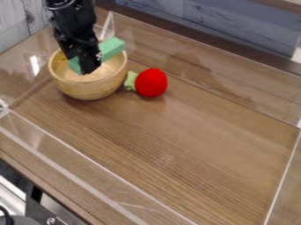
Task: Put the green block in the brown bowl
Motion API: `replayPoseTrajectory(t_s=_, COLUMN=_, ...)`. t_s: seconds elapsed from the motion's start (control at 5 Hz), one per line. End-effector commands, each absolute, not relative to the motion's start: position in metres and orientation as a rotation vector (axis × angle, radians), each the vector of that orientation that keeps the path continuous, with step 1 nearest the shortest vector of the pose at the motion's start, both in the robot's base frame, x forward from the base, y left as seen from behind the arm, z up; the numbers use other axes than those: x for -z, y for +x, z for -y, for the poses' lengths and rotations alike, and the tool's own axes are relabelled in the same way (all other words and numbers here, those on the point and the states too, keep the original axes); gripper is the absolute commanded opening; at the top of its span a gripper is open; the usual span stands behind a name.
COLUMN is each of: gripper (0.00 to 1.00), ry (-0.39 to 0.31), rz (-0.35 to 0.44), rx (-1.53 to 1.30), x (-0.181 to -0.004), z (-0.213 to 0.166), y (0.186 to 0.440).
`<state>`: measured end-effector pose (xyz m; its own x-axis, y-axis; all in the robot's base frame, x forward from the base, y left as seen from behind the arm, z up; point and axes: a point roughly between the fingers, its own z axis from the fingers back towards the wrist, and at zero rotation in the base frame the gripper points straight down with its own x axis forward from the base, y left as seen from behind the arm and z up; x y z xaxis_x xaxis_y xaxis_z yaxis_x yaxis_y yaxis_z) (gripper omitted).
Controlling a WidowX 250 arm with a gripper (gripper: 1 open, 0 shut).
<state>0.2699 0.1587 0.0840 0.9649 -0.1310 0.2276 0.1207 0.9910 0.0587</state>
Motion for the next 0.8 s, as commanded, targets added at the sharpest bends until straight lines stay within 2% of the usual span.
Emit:
replayPoseTrajectory(t_s=0.0, gripper=1.0, ry=0.066, rz=0.242, rx=0.081, x=-0.093, z=-0.165, y=0.265)
replayPoseTrajectory(t_s=0.6, gripper=1.0, ry=0.052, rz=0.238, rx=0.137, x=-0.109, z=-0.149, y=0.279)
